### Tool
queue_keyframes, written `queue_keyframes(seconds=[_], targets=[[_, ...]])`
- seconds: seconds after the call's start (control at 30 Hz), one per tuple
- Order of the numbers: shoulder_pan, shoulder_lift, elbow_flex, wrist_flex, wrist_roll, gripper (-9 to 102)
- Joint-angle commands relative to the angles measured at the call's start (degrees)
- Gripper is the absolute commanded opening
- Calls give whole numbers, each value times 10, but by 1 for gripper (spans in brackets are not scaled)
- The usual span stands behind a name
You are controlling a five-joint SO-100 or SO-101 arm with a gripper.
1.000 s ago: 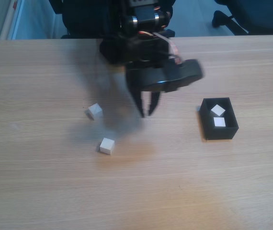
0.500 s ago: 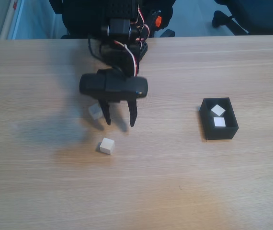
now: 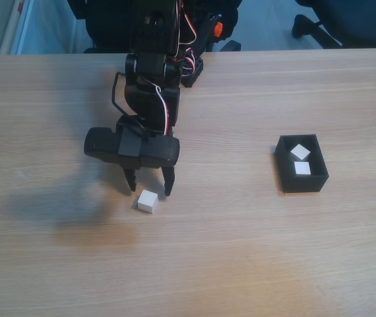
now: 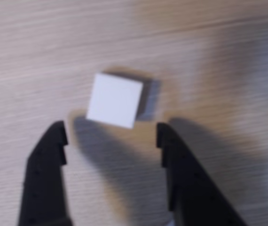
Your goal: Pick blocks and place them in the box.
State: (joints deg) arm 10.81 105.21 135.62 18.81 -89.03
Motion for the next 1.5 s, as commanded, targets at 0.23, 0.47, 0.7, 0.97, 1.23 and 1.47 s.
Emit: queue_keyframes(seconds=[0.23, 0.47, 0.7, 0.97, 1.23, 1.47], targets=[[9, -54, -74, -22, -4, 20], [10, -75, -90, -25, -1, 8], [4, -51, -82, 0, 2, 0], [-105, 145, -29, 116, 38, 0], [-367, 266, -41, 192, 124, 0], [-514, 230, -70, 178, 154, 0]])
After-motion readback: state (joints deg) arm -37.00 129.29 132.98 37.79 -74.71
